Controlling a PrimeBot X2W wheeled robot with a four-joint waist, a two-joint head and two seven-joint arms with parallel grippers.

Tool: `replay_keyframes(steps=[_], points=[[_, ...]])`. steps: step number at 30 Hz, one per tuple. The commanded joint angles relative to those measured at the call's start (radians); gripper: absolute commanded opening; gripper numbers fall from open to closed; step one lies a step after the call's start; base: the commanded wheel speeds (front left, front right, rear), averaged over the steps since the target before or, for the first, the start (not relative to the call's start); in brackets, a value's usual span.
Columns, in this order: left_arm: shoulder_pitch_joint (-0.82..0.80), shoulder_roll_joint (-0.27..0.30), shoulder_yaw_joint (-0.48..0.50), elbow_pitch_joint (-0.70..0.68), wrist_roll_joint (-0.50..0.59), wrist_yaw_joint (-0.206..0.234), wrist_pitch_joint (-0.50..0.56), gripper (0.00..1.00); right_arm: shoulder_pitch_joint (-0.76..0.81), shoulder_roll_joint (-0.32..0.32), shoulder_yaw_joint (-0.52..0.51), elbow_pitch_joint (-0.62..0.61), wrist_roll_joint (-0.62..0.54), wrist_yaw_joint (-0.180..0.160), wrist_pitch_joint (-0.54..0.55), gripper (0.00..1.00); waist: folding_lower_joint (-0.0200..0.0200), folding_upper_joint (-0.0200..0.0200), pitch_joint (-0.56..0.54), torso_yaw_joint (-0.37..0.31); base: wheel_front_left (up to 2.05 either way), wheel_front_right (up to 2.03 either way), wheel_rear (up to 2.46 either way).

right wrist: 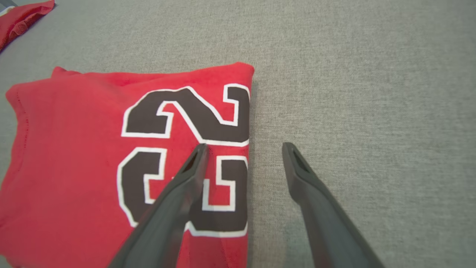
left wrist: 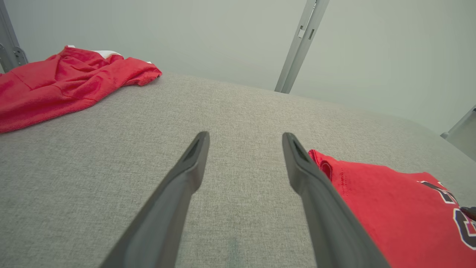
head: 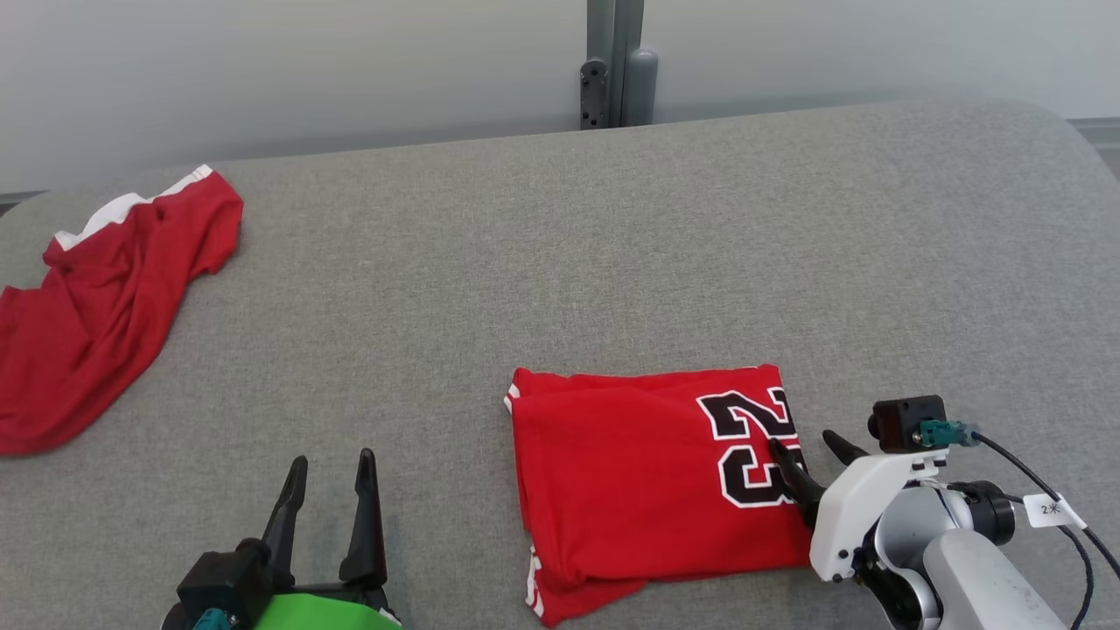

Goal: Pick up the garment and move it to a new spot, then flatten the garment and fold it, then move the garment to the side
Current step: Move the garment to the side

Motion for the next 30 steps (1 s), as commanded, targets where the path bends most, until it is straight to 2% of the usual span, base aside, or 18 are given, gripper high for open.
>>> replay_keyframes(steps=[1,8,9,10,11,12,16,21,26,30], points=[[-0.02,0.0,0.001,0.003,0.012,-0.006,0.0,1.0,-0.025,-0.01,0.014,0.017,0.017,0.0,0.007,1.0,0.0,0.0,0.032,0.027,0.0,0.0,0.0],[-0.038,-0.002,0.004,0.006,0.015,-0.009,0.0,1.0,-0.092,-0.025,0.078,0.105,0.065,0.0,0.014,1.0,0.0,0.0,0.065,0.046,0.0,0.0,0.0],[-0.04,-0.002,0.005,0.006,0.015,-0.01,0.0,1.0,-0.1,-0.026,0.09,0.113,0.074,0.0,0.014,0.89,0.0,0.0,0.068,0.047,0.0,0.0,0.0],[-0.04,-0.003,0.006,0.005,0.016,-0.011,0.0,1.0,-0.107,-0.027,0.101,0.12,0.081,0.0,0.013,0.41,0.0,0.0,0.07,0.047,0.0,0.0,0.0],[-0.041,-0.003,0.008,0.004,0.016,-0.011,0.0,1.0,-0.115,-0.028,0.112,0.125,0.089,0.0,0.014,0.17,0.0,0.0,0.073,0.047,0.0,0.0,0.0],[-0.043,-0.003,0.01,0.003,0.017,-0.011,0.0,1.0,-0.122,-0.031,0.121,0.129,0.096,0.0,0.011,0.0,0.0,0.0,0.075,0.045,0.0,0.0,0.0],[-0.051,-0.003,0.014,-0.002,0.024,-0.011,0.0,1.0,-0.164,-0.054,0.129,0.129,0.111,0.0,-0.029,0.0,0.0,0.0,0.089,0.028,0.0,0.0,0.0],[-0.061,-0.003,0.017,-0.012,0.036,-0.015,0.0,1.0,-0.225,-0.072,0.118,0.136,0.099,-0.001,-0.084,0.0,0.0,0.0,0.112,-0.026,0.0,0.0,0.0],[-0.084,0.007,0.015,-0.023,0.054,-0.023,0.0,1.0,-0.279,-0.091,0.103,0.139,0.085,0.0,-0.118,0.0,0.0,0.0,0.146,-0.115,0.0,0.0,0.0],[-0.104,0.023,0.014,-0.034,0.07,-0.026,0.0,1.0,-0.327,-0.09,0.097,0.143,0.075,0.0,-0.139,0.0,0.0,0.0,0.186,-0.212,0.0,0.0,0.0]])
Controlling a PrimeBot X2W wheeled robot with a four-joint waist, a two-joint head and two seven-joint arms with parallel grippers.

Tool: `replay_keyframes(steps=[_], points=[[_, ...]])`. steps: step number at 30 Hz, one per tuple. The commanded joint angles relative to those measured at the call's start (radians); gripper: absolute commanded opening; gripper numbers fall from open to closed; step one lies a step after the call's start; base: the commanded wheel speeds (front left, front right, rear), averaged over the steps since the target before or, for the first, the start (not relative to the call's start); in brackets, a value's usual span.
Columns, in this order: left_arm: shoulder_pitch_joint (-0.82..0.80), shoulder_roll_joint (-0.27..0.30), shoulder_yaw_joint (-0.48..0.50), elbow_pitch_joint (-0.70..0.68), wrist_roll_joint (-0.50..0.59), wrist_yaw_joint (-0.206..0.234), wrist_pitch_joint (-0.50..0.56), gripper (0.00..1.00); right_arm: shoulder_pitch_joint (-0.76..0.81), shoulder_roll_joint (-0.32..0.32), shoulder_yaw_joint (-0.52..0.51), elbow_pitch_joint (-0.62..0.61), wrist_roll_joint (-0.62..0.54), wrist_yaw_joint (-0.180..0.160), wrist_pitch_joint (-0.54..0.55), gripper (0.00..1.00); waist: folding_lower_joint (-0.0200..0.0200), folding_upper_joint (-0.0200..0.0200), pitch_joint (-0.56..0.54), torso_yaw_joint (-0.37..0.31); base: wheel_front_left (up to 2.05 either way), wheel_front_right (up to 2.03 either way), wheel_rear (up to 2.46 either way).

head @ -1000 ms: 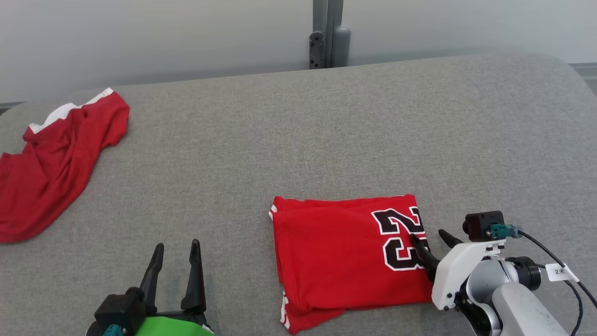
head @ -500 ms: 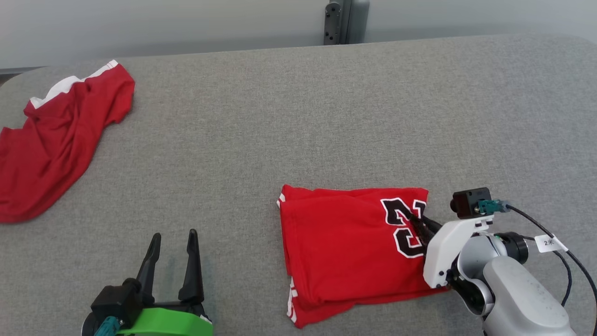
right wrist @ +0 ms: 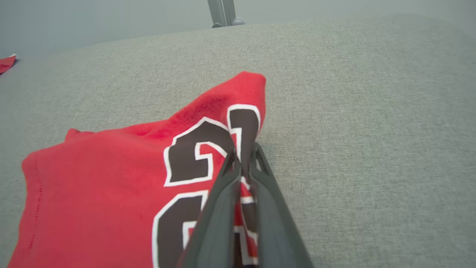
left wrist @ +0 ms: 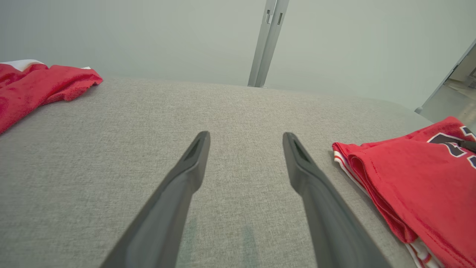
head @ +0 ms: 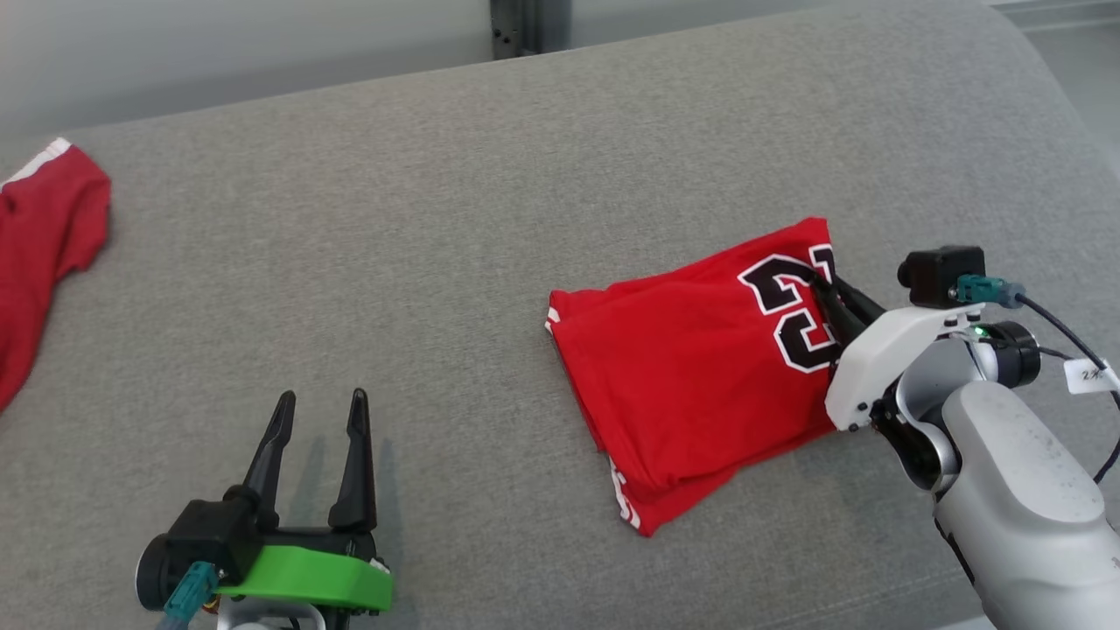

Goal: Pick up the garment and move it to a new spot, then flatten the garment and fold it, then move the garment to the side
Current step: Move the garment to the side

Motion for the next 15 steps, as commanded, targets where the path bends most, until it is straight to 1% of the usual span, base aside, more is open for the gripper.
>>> replay_keyframes(steps=[1,3,8,12,15], points=[[-0.025,0.014,0.0,-0.006,0.013,-0.004,0.0,1.0,-0.025,0.003,-0.006,0.002,-0.007,-0.001,-0.013,0.0,0.0,0.0,0.066,-0.124,0.0,0.0,0.0],[-0.039,0.024,-0.007,-0.011,0.02,-0.005,0.007,1.0,-0.046,0.005,-0.014,0.008,-0.009,-0.001,-0.028,0.0,0.0,0.0,0.087,-0.17,0.0,0.0,0.0],[-0.068,0.055,-0.009,-0.044,0.031,-0.002,0.033,1.0,-0.098,0.036,-0.017,0.032,-0.011,-0.001,-0.072,0.0,0.0,0.0,0.135,-0.283,0.0,0.0,0.0],[-0.085,0.075,-0.016,-0.071,0.042,-0.001,0.057,1.0,-0.129,0.062,-0.015,0.056,-0.004,-0.001,-0.105,0.0,0.0,0.0,0.156,-0.33,0.0,0.0,0.0],[-0.091,0.084,-0.018,-0.091,0.046,0.003,0.07,1.0,-0.155,0.075,-0.012,0.078,0.001,-0.001,-0.127,0.0,0.0,0.0,0.166,-0.346,0.0,0.0,0.0]])
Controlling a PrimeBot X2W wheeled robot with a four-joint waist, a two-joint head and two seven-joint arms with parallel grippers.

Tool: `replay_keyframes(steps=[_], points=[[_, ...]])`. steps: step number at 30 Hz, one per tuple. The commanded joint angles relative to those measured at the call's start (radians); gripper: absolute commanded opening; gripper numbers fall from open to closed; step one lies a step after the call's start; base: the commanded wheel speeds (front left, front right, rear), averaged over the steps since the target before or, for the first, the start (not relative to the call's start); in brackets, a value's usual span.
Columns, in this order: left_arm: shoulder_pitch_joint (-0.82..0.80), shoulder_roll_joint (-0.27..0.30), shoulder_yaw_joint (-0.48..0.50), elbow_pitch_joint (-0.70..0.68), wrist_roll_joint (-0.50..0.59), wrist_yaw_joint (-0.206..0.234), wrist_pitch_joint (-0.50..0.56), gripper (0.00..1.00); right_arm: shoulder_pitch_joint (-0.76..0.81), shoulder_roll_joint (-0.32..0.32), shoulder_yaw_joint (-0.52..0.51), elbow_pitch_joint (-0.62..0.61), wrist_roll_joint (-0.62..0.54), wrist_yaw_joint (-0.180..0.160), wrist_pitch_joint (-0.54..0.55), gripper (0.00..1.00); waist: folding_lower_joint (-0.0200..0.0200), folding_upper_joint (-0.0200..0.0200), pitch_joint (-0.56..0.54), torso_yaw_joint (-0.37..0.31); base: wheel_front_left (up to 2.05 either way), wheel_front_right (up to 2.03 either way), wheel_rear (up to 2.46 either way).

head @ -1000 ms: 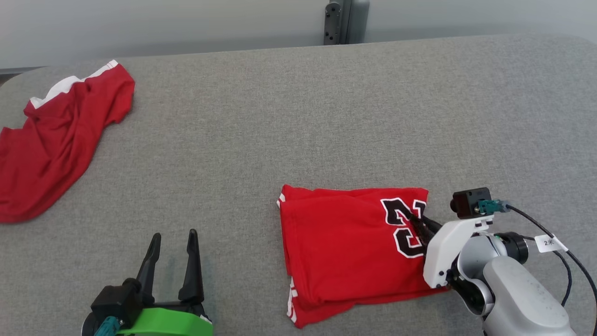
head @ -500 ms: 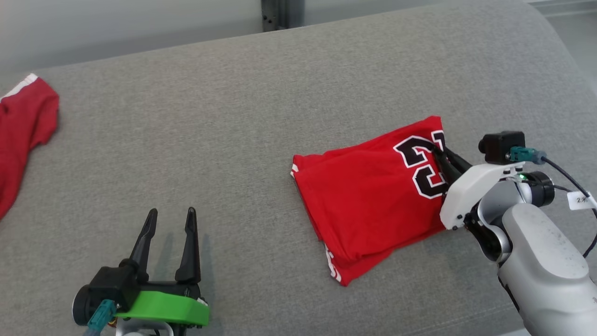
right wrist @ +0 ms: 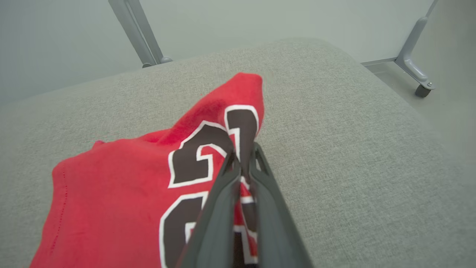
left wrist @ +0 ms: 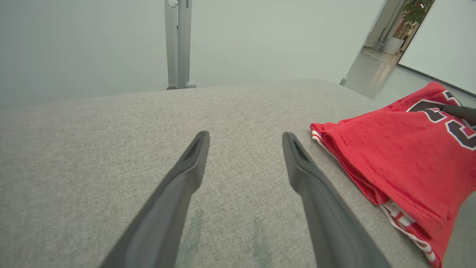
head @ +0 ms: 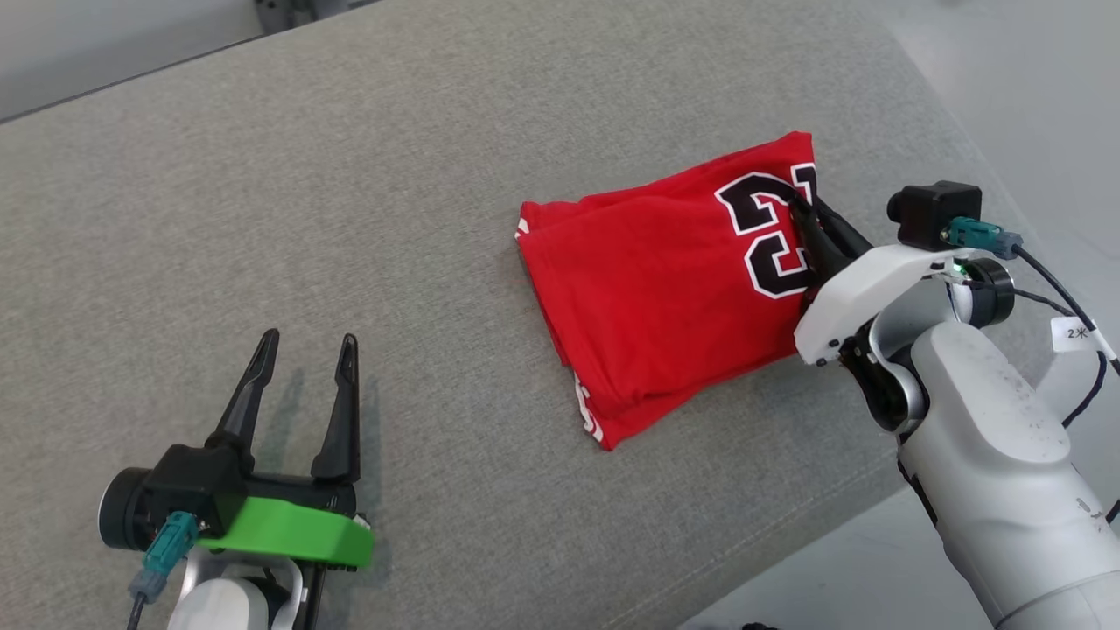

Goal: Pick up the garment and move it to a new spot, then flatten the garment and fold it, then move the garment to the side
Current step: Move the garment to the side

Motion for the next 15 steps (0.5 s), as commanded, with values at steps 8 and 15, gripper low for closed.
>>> replay_keyframes(steps=[8,15], points=[[-0.024,0.03,0.002,-0.059,0.009,0.013,0.029,1.0,-0.142,0.001,0.002,0.069,-0.018,-0.001,-0.063,0.0,0.0,-0.0001,0.094,-0.047,0.0,0.0,0.0],[-0.024,0.057,0.006,-0.114,0.019,0.024,0.061,1.0,-0.302,-0.04,-0.067,0.173,-0.048,-0.001,-0.107,0.0,0.0,-0.0001,0.131,0.02,0.0,0.0,0.0]])
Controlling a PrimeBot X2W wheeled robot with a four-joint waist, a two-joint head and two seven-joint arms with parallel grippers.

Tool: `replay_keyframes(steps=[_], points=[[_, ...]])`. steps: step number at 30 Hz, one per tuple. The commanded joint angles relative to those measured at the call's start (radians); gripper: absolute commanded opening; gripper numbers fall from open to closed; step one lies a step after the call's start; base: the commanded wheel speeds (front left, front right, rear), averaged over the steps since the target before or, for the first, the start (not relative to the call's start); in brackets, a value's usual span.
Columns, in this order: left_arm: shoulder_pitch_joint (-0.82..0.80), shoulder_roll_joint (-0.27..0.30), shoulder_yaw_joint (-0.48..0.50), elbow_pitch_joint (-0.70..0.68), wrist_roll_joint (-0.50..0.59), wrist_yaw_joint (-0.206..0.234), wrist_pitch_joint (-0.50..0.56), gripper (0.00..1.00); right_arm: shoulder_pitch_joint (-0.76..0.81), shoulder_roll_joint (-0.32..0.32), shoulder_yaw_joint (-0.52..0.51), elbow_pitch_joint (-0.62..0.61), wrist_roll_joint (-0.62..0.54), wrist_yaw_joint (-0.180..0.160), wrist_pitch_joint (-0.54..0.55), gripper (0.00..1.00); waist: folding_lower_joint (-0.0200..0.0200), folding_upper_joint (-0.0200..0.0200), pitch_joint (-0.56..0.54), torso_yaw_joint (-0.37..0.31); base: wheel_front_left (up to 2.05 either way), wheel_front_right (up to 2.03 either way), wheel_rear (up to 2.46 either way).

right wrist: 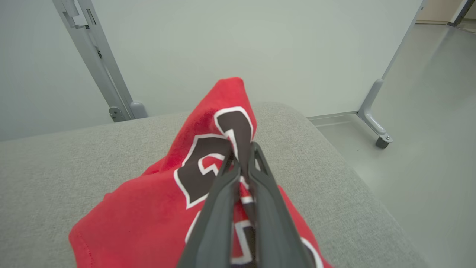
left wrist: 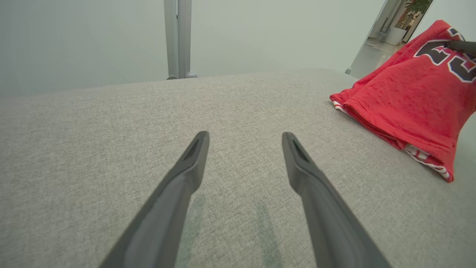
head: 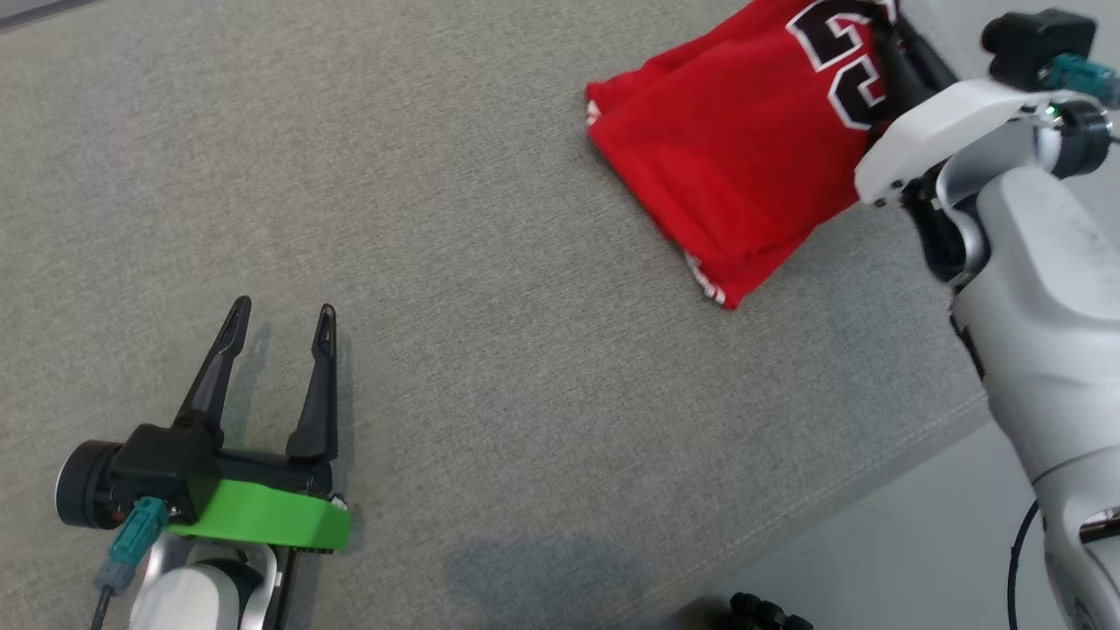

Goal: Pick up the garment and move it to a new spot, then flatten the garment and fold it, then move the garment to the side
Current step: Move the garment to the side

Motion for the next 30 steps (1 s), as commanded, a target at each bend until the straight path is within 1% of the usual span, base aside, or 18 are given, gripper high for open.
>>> replay_keyframes(steps=[1,8,15,16,18,20,22,26,28,30], points=[[-0.01,0.013,0.003,-0.013,0.009,0.007,0.008,1.0,-0.03,-0.021,-0.02,0.026,-0.01,-0.001,-0.015,0.0,0.0,0.0,0.027,0.039,0.0,0.0,0.0],[-0.017,0.022,-0.012,-0.061,0.012,0.009,0.03,1.0,-0.118,-0.105,-0.102,0.172,-0.058,-0.001,-0.049,0.0,0.0,0.0,0.063,0.109,0.0,0.0,0.0],[-0.016,0.028,-0.024,-0.078,0.015,0.009,0.038,1.0,-0.181,-0.163,-0.142,0.284,-0.16,-0.001,-0.089,0.0,0.0,0.0,0.101,0.157,0.0,0.0,0.0],[-0.017,0.029,-0.027,-0.078,0.015,0.008,0.037,1.0,-0.187,-0.168,-0.154,0.3,-0.175,-0.001,-0.095,0.31,0.0,0.0,0.103,0.162,0.0,0.0,0.0],[-0.02,0.027,-0.032,-0.078,0.015,0.008,0.035,1.0,-0.199,-0.179,-0.173,0.312,-0.218,-0.001,-0.108,1.0,0.0,0.0,0.106,0.172,0.0,0.0,0.0],[-0.023,0.021,-0.037,-0.075,0.014,0.01,0.03,1.0,-0.198,-0.19,-0.204,0.312,-0.26,-0.001,-0.114,1.0,0.0,0.0,0.105,0.183,0.0,0.0,0.0],[-0.024,0.016,-0.04,-0.071,0.012,0.011,0.024,1.0,-0.182,-0.182,-0.238,0.286,-0.295,-0.001,-0.115,1.0,0.0,0.0,0.1,0.192,0.0,0.0,0.0],[-0.016,0.007,-0.043,-0.056,0.001,0.017,0.007,1.0,-0.124,-0.131,-0.297,0.22,-0.343,-0.001,-0.116,1.0,0.0,0.0,0.08,0.203,0.0,0.0,0.0],[-0.014,0.004,-0.041,-0.047,-0.003,0.018,0.0,1.0,-0.106,-0.102,-0.303,0.183,-0.349,-0.001,-0.116,1.0,0.0,0.0,0.067,0.204,0.0,0.0,0.0],[-0.014,0.002,-0.036,-0.036,-0.012,0.019,-0.01,1.0,-0.078,-0.074,-0.288,0.146,-0.356,-0.001,-0.116,1.0,0.0,0.0,0.049,0.204,0.0,0.0,0.0]])
